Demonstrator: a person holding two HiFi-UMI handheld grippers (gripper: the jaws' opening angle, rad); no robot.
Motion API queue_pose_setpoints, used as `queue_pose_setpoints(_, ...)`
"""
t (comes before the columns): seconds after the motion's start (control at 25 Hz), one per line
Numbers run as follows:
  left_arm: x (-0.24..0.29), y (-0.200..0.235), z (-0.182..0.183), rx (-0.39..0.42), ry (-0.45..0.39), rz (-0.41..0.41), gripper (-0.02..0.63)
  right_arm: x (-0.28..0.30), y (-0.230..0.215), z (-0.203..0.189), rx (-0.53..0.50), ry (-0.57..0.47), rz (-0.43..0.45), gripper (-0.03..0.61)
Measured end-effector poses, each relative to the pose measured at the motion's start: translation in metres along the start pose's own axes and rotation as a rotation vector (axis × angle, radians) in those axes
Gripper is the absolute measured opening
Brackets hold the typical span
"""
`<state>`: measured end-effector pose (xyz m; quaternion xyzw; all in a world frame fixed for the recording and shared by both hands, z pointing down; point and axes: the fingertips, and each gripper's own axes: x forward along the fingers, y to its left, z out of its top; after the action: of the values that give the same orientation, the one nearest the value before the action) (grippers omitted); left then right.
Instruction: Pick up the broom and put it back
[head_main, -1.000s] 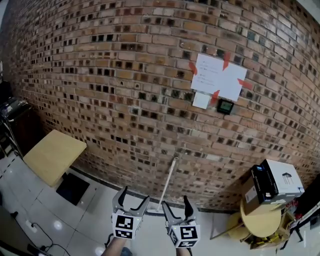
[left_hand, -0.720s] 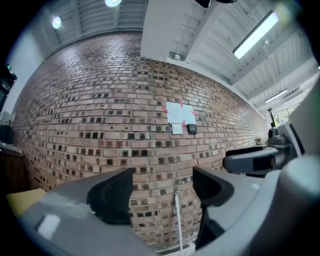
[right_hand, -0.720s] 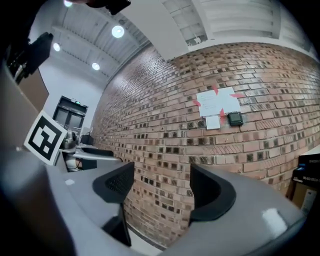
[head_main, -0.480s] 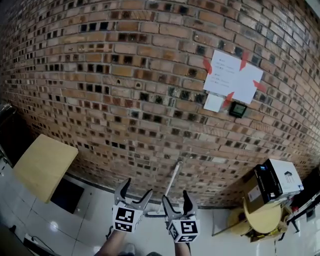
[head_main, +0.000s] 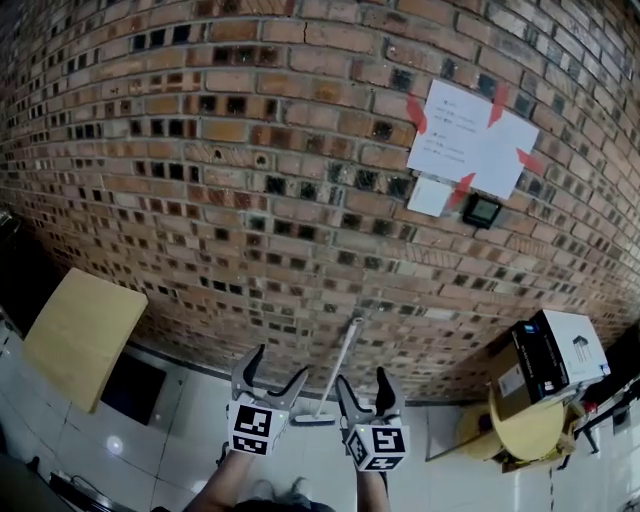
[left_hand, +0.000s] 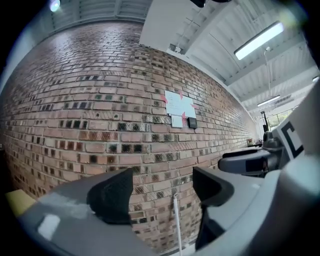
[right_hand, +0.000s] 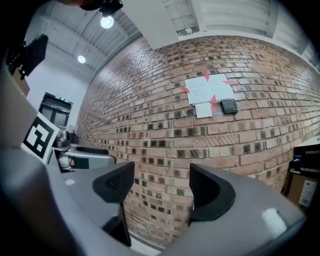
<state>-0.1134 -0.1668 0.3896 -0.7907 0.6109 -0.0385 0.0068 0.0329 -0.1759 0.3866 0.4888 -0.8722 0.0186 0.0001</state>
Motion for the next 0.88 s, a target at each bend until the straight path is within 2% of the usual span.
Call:
queue_pose_setpoints(0.24,0.019,-0.006,-0.024,-0.008,0.054,-0.021,0.377,0.003,-0.021,-0.027,0.017,0.049,-0.028,0.347)
queue_pose_setpoints(0.36,0.026,-0.017,-0.039,-0.006,0.091,-0.041,0.377,0.000,-0.031,-0.053,0.041,0.101,-0.047,0.347)
queue_pose_setpoints(0.72,0.034,-0.026,-0.117,-0.056,0.242,-0.062,0.377,-0.002,-0.043,-0.133,0.108,0.243,-0.053,0.347)
queue_pose_setpoints(0.88,0.039,-0.031,-0.126,-0.098,0.255,-0.097,0.377,-0.005,-0.048,-0.156,0.124,0.281,-0.061,0.347)
